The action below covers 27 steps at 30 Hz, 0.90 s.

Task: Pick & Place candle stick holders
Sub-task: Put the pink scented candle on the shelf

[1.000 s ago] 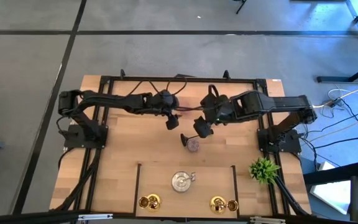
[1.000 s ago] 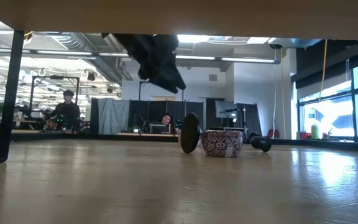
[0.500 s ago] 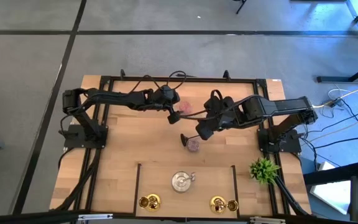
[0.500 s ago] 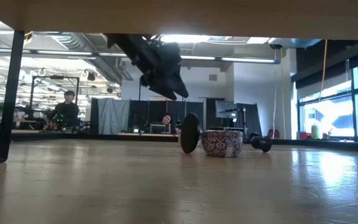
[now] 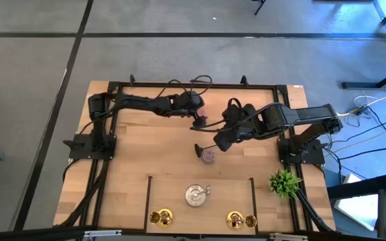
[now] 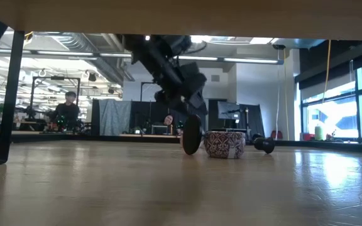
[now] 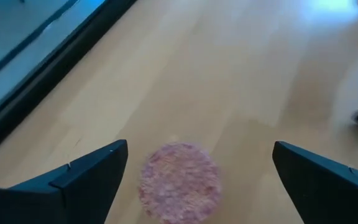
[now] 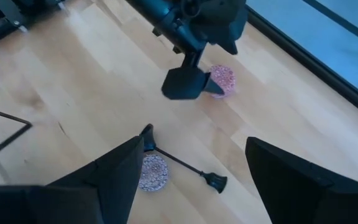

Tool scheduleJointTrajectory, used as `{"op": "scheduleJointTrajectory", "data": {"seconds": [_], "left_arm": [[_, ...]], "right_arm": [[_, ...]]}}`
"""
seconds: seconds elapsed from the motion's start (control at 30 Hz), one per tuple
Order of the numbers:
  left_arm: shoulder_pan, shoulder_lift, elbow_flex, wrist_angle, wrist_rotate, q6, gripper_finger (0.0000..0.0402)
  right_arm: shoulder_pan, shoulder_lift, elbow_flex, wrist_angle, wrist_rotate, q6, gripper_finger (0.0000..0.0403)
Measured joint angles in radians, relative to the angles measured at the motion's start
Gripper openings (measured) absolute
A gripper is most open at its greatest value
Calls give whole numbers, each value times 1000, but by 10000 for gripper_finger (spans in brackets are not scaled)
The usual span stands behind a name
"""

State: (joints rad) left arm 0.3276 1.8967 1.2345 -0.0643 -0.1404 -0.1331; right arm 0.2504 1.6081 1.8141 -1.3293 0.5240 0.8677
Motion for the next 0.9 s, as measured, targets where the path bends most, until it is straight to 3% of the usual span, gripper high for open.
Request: {"op": "scheduleJointTrajectory", "data": {"seconds": [0.57, 0.9], "left_arm": [[44, 33, 0, -83, -23, -72, 400], [1, 41, 1, -20, -48, -48, 400]], "right_arm": [[-1, 0, 0, -40, 15, 11, 286], [-1, 0, 0, -22, 15, 12, 287]]}}
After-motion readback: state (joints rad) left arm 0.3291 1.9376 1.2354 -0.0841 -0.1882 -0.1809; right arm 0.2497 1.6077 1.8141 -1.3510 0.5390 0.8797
